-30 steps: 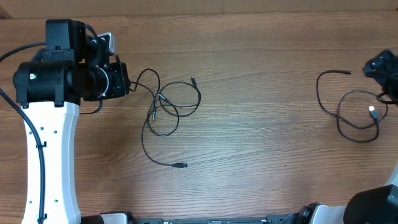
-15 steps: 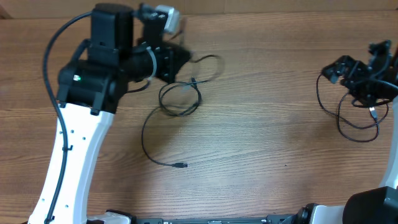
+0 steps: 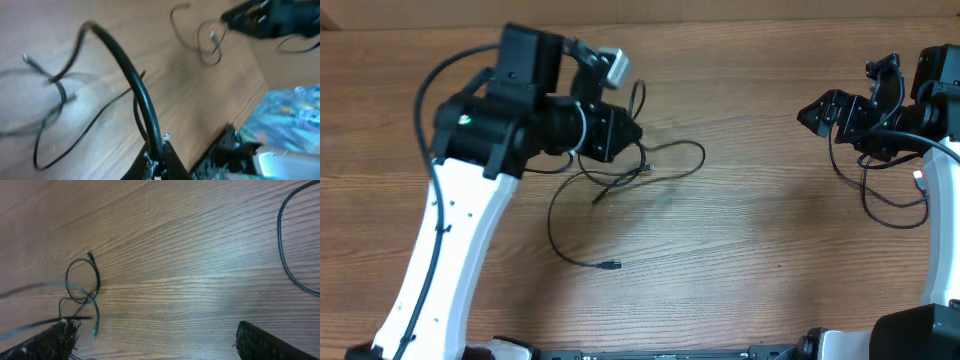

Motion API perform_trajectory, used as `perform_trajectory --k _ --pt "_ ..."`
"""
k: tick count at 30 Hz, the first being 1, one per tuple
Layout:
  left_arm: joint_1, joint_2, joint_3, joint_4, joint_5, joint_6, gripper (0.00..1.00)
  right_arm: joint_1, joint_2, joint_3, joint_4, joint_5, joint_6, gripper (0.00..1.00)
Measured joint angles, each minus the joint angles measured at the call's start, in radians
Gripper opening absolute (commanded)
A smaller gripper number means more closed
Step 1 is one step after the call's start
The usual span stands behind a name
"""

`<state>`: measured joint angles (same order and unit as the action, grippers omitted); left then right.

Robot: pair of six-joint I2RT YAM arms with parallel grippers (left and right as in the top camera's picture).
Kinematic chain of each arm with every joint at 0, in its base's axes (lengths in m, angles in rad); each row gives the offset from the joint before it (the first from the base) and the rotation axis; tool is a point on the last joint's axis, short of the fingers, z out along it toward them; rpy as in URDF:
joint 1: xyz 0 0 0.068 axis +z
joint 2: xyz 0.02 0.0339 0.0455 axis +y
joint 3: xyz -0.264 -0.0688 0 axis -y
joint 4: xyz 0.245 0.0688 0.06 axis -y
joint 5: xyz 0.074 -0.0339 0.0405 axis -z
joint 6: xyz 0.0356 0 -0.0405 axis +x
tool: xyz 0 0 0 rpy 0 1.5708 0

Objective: Untangle cables

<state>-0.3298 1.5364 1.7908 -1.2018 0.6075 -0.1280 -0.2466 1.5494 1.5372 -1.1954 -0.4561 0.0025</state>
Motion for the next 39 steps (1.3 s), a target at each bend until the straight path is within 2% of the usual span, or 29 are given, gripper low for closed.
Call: perform_trajectory --k 4,12,13,16,18,24,30,37,39 --pt "-0.039 0.053 0.000 -0.052 -0.033 0.000 0.05 0.006 0.000 0.000 -0.014 0.000 -0.003 1.00" --pt "-0.148 0.125 0.000 -0.058 -0.055 0.000 0.04 0.007 0.000 0.000 -0.029 0.000 -0.003 1.00" --pt "-0.160 0.127 0.000 -0.058 -0.055 0.000 0.11 0.007 0.000 0.000 -0.029 0.000 -0.003 1.00" --pt "-0.190 0.127 0.000 -0.056 -0.061 0.003 0.47 0.007 0.000 0.000 -0.032 0.000 -0.003 1.00" --pt "-0.197 0.127 0.000 -0.057 -0.074 0.001 0.60 0.007 0.000 0.000 -0.041 0.000 -0.003 1.00" --pt "-0.177 0.127 0.000 -0.089 -0.229 -0.020 0.62 0.035 0.000 0.000 -0.132 0.011 -0.003 1.00" --pt "-0.100 0.126 0.000 -0.211 -0.485 -0.154 0.61 0.106 0.000 0.000 -0.200 0.018 -0.003 1.00" --pt "0.020 0.090 0.000 -0.327 -0.660 -0.293 0.62 0.270 0.000 -0.042 -0.185 0.018 -0.001 1.00" --pt "0.056 0.066 0.000 -0.335 -0.685 -0.308 0.66 0.327 0.000 -0.078 -0.171 0.019 0.015 1.00"
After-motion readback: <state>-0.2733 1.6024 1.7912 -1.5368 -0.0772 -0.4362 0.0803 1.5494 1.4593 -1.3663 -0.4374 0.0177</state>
